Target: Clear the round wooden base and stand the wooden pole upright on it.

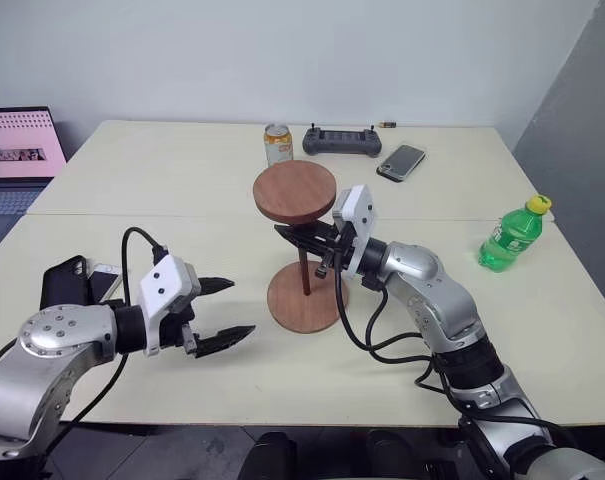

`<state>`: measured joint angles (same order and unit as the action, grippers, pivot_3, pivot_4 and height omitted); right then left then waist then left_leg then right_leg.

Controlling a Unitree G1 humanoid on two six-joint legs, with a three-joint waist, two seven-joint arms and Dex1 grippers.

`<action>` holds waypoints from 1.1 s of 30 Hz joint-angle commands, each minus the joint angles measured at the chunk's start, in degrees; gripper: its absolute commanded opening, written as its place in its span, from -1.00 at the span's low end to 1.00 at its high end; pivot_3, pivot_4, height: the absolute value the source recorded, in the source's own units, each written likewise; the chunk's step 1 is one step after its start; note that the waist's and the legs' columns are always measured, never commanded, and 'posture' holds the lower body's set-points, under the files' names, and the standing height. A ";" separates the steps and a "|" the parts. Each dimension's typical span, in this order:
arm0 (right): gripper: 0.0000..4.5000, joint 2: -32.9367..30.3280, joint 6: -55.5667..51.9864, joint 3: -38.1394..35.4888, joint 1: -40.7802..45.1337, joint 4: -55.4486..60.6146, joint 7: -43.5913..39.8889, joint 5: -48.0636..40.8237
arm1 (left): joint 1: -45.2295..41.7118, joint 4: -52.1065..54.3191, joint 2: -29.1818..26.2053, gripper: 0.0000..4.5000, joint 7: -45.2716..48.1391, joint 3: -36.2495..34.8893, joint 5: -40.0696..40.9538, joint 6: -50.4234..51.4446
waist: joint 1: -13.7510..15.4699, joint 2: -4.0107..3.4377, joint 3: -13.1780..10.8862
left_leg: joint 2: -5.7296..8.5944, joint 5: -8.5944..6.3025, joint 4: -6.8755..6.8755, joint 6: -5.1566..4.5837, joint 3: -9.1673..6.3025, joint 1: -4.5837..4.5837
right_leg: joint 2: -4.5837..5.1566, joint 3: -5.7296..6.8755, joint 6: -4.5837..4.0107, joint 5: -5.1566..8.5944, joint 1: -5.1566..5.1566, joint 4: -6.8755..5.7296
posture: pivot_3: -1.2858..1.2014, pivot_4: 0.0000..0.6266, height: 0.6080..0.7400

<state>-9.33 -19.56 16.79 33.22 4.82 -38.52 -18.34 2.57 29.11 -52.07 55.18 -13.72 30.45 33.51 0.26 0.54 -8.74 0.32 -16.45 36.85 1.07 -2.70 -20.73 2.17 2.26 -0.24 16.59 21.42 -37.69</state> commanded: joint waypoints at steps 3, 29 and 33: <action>-0.88 -2.21 -5.74 1.78 -3.55 -4.82 -0.02 2.37 | -0.50 1.57 -0.60 1.00 -0.34 -0.32 0.24 -0.03 | 0.00 -0.01 -0.01 | 0.00 0.00 -0.01 0.00 0.00 0.00 | 0.00 0.00 0.00 0.00 0.00 0.01 | 0.03 -0.52 1.00; 1.00 -17.92 -7.35 -2.80 -5.82 10.55 -12.55 -0.09 | -0.36 1.94 -2.33 1.00 -2.08 -2.86 -1.07 0.22 | -0.48 0.42 -1.08 | -0.04 0.29 0.24 0.39 0.03 -2.05 | -0.18 0.03 0.05 -0.35 1.75 -0.38 | 0.03 -0.52 1.00; 1.00 -24.08 -7.95 -6.40 -7.24 13.75 -17.05 -2.94 | 1.55 1.36 -3.70 1.00 -1.26 -4.19 -1.87 -0.52 | -0.51 0.43 -1.09 | -0.05 0.29 0.21 0.39 0.03 -2.04 | -0.19 0.03 0.05 -0.35 1.75 -0.37 | 0.03 -0.52 1.00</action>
<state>-31.17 -27.89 13.17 26.38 15.04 -52.67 -19.12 3.14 29.37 -54.67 53.22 -15.62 28.94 33.69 -0.24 0.97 -9.83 0.26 -16.16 37.06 1.45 -2.66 -22.78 1.96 2.28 -0.19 16.25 23.17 -38.06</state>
